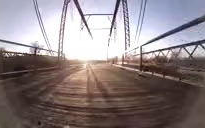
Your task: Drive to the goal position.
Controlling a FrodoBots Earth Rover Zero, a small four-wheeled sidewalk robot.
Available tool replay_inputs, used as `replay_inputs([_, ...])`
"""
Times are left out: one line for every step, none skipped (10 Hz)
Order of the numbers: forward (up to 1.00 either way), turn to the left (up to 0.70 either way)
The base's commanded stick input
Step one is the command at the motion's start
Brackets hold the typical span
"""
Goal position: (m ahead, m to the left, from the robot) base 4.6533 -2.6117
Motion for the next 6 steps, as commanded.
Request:
replay_inputs([0.70, 0.00])
replay_inputs([0.70, 0.00])
replay_inputs([0.70, 0.00])
replay_inputs([0.70, 0.00])
replay_inputs([0.70, 0.00])
replay_inputs([0.70, 0.00])
